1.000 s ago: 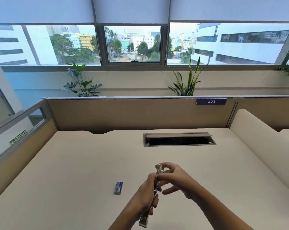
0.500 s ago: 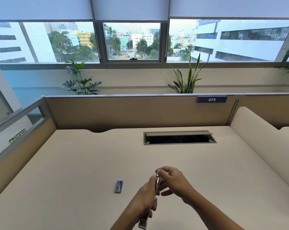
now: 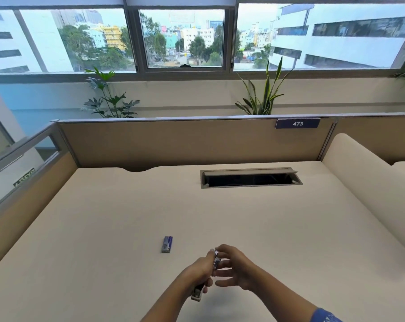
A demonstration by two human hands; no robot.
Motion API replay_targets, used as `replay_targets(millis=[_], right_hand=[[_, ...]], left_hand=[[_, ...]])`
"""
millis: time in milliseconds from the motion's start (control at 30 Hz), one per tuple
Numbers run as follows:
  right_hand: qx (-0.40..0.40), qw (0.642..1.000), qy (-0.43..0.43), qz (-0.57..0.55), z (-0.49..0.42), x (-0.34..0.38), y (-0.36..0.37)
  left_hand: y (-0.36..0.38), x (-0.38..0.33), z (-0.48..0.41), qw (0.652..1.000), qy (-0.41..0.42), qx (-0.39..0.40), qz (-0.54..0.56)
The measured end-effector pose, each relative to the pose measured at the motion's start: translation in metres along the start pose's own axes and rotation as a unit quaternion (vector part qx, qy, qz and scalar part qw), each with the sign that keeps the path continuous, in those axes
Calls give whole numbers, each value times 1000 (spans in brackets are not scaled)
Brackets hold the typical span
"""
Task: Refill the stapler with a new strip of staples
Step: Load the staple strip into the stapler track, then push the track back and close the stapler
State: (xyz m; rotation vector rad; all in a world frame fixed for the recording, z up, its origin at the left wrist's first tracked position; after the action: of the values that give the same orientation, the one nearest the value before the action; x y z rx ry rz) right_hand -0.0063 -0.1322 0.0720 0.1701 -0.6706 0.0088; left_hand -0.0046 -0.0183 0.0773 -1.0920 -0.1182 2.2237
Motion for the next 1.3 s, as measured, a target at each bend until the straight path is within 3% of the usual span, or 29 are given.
replay_targets(millis=[300,500,833,967,1067,1200,1300], right_hand=[[-40,995,-54,78,2,7,2],[-29,995,-88,45,6,19,-1],[-17,984,-164,71,19,40,0],[-52,957,-231,168,27,41,-2],[-90,907,-317,262,42,42,2],[-87,873,-415,241,67,45,10],[-98,870,-446,188,77,47,5]], left_hand=[[5,5,1,1000,11,3,1],[-3,-5,1,998,49,-27,8],[-13,-25,9,985,118,-79,102],[-24,-33,18,963,152,-107,197],[-35,-40,25,939,180,-143,254],[-47,-45,33,910,199,-199,304],[-50,-49,39,898,207,-211,326]])
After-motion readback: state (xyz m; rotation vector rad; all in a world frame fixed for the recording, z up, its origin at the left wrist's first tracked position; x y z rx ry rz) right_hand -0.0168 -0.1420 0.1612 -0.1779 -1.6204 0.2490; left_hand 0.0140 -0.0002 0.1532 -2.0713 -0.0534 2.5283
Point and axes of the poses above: each hand's wrist, its own z-axis away from the middle knuckle, its own y-axis out of the palm, x = y × z, the point moved 8 cm from there along -z, towards the middle knuckle, and after that the axes turned 5 degrees about y, right-handed, at the moved point
